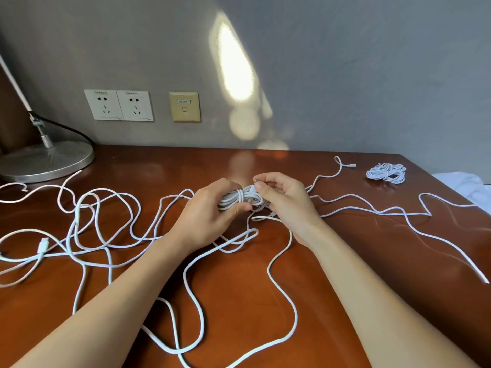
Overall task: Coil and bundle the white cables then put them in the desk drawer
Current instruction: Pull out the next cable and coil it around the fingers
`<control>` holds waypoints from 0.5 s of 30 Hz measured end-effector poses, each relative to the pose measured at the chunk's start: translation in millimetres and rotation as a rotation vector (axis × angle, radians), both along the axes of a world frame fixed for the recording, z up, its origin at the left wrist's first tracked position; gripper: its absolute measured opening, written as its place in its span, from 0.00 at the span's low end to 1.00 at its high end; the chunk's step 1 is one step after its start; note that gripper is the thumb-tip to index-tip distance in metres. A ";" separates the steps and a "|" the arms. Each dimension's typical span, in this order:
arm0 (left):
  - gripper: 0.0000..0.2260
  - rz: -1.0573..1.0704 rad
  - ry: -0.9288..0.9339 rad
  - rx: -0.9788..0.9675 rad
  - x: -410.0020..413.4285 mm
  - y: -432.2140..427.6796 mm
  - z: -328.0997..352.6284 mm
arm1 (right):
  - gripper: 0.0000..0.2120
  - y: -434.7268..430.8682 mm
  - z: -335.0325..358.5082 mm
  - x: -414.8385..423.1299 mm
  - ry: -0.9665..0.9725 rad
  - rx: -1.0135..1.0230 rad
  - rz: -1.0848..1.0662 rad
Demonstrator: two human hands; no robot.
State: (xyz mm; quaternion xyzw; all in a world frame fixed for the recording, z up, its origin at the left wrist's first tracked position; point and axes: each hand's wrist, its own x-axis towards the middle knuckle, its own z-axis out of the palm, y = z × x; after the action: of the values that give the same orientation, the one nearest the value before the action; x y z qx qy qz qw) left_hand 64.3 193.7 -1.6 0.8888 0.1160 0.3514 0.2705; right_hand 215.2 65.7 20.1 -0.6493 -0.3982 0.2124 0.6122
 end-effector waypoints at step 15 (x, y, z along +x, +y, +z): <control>0.17 0.039 0.135 -0.087 1.0 4.6 -4.2 | 0.13 -3.5 2.5 0.8 -0.071 0.040 0.019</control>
State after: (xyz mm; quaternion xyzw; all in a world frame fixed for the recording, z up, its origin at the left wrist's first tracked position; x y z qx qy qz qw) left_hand 65.3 198.3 -5.8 0.8954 0.1665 0.2904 0.2937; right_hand 216.1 62.2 22.5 -0.6403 -0.4298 0.1871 0.6086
